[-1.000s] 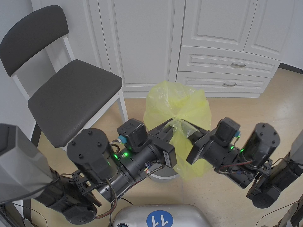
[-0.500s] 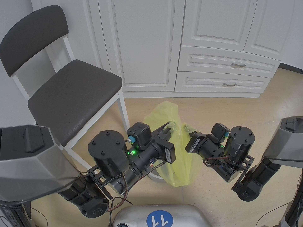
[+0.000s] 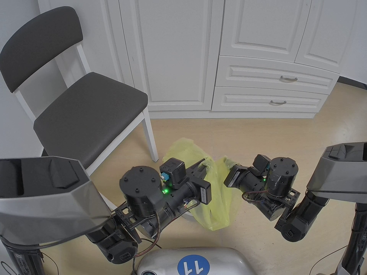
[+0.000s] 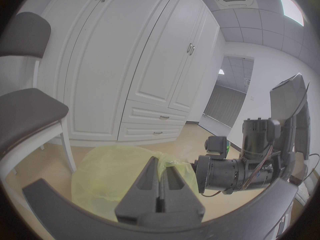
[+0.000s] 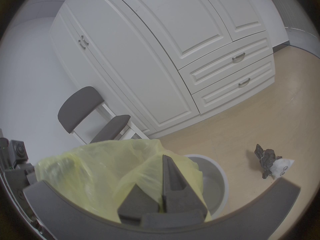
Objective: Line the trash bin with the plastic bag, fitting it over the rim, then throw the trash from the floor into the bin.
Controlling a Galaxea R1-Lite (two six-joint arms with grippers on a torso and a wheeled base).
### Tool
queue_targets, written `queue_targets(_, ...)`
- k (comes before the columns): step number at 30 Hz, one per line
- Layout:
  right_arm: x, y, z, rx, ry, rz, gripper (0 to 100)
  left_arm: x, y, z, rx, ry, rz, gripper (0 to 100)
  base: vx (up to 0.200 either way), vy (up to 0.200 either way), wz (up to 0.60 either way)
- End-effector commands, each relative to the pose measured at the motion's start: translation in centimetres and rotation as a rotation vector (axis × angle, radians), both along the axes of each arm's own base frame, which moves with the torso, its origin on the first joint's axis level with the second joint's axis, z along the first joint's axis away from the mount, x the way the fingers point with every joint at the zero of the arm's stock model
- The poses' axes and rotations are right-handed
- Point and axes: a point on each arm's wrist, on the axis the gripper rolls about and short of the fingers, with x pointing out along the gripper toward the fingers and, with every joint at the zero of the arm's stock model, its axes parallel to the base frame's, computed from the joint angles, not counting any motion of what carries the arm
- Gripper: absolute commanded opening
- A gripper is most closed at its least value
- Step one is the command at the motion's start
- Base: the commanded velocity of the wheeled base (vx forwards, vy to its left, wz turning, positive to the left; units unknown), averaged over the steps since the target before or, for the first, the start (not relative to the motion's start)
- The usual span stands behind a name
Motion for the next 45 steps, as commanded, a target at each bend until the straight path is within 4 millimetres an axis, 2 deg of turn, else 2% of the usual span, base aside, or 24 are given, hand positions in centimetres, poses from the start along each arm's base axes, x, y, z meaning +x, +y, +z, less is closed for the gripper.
queue_targets(1, 0.1, -0.1, 0.0, 0.007, -0.011, -0.011, 0, 0.3, -1.1, -2.1, 0.012, 0.047, -0.013, 0, 0.000, 0.000, 0.00)
queue_targets(8, 0.2, -0.8, 0.8, 0.012, -0.031, -0.029, 0, 0.7, -1.6, -1.7, -0.072, 0.083, -0.019, 0, 0.000, 0.000, 0.00)
queue_targets(14, 0.3, -0.7, 0.1, -0.001, -0.012, -0.027, 0, 2.1, -1.7, -2.7, -0.135, 0.143, -0.003, 0, 0.000, 0.000, 0.00)
queue_targets(19, 0.9, -0.3, -1.1, -0.013, 0.008, -0.027, 0, 3.5, -1.5, -3.6, -0.173, 0.176, 0.021, 0, 0.000, 0.000, 0.00)
queue_targets(22, 1.2, -0.2, -1.6, -0.012, 0.017, -0.023, 0, 5.6, -0.4, -4.9, -0.197, 0.206, 0.074, 0, 0.000, 0.000, 0.00)
queue_targets(25, 1.5, -0.2, -2.0, -0.014, 0.023, -0.026, 0, 6.9, 0.3, -5.8, -0.232, 0.239, 0.107, 0, 0.000, 0.000, 0.00)
queue_targets(30, 3.7, -0.4, -4.2, -0.024, 0.038, -0.064, 0, 8.6, 0.6, -6.5, -0.325, 0.282, 0.129, 0, 0.000, 0.000, 0.00)
queue_targets(35, 6.1, -0.9, -5.7, -0.017, 0.030, -0.112, 0, 9.3, 0.8, -7.4, -0.333, 0.291, 0.146, 0, 0.000, 0.000, 0.00)
queue_targets(45, 5.7, -0.1, -8.4, -0.059, 0.086, -0.093, 0, 9.8, 1.5, -7.4, -0.336, 0.286, 0.164, 0, 0.000, 0.000, 0.00)
